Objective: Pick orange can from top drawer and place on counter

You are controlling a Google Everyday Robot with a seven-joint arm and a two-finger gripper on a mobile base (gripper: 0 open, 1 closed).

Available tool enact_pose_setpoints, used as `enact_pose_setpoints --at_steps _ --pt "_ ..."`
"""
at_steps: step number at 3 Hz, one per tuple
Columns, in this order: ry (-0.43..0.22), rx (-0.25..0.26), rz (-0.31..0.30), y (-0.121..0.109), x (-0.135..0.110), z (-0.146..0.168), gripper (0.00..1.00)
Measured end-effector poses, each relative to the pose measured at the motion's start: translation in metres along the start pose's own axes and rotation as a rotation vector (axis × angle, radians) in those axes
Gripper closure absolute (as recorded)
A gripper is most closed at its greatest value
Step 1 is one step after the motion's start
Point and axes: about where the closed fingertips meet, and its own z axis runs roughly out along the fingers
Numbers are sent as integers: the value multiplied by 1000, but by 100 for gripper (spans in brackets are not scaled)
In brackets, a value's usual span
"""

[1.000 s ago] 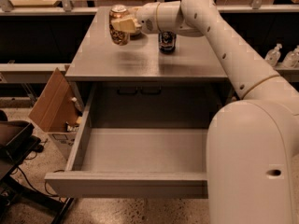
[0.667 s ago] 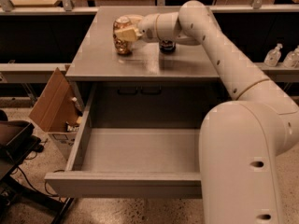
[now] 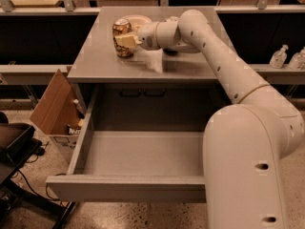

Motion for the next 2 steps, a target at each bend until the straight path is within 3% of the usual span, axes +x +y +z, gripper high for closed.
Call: enact_pose_setpoints --at_steps 1,2 --pt "0 0 0 0 0 0 59" --pt "1 -8 1 3 0 5 28"
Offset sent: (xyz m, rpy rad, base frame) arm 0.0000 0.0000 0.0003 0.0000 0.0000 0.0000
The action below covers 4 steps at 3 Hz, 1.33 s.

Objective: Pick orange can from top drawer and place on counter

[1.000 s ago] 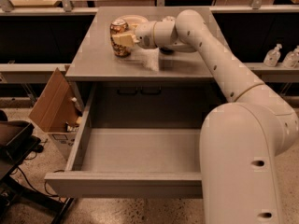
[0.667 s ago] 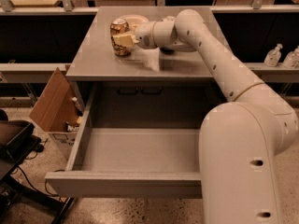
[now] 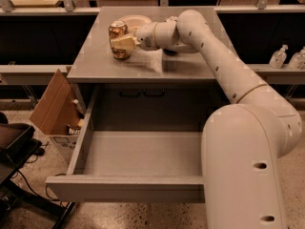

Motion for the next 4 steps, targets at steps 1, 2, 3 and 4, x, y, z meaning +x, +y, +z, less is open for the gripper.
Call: enact_pose_setpoints --at_steps 1,2,3,4 --pt "0 -4 1 1 0 3 5" --pt "1 -7 1 2 1 5 0" --pt "18 22 -3 15 -26 -23 0" --pt "10 69 -21 24 -62 -74 0"
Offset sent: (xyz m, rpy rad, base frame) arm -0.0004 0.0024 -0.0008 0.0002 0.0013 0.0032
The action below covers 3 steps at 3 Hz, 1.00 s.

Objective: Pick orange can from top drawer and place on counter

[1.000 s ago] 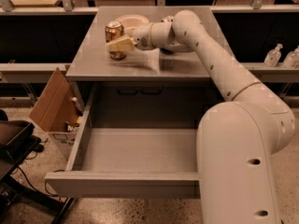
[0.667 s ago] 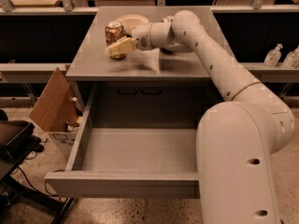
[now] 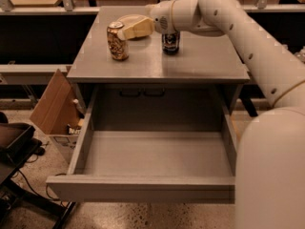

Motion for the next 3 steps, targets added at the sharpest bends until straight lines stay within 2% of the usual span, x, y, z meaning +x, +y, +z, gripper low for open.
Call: enact_pose_setpoints --at_steps 1,2,3 --pt "-8 52 -55 5 -46 -62 0" --pt "19 223 -129 -7 -88 -160 0" --pt "46 437 -138 -28 -102 -227 0"
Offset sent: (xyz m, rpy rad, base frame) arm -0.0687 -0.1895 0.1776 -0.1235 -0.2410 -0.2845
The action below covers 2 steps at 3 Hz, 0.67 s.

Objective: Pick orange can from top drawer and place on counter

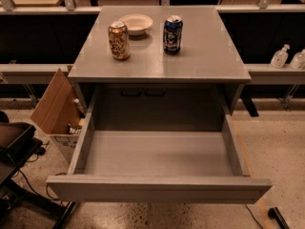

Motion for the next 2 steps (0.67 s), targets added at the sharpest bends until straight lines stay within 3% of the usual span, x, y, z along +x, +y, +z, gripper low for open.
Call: enact_pose_setpoints --at_steps 1,2 --pt "52 248 40 -48 11 -56 0" --pt "124 510 77 -96 47 -100 0"
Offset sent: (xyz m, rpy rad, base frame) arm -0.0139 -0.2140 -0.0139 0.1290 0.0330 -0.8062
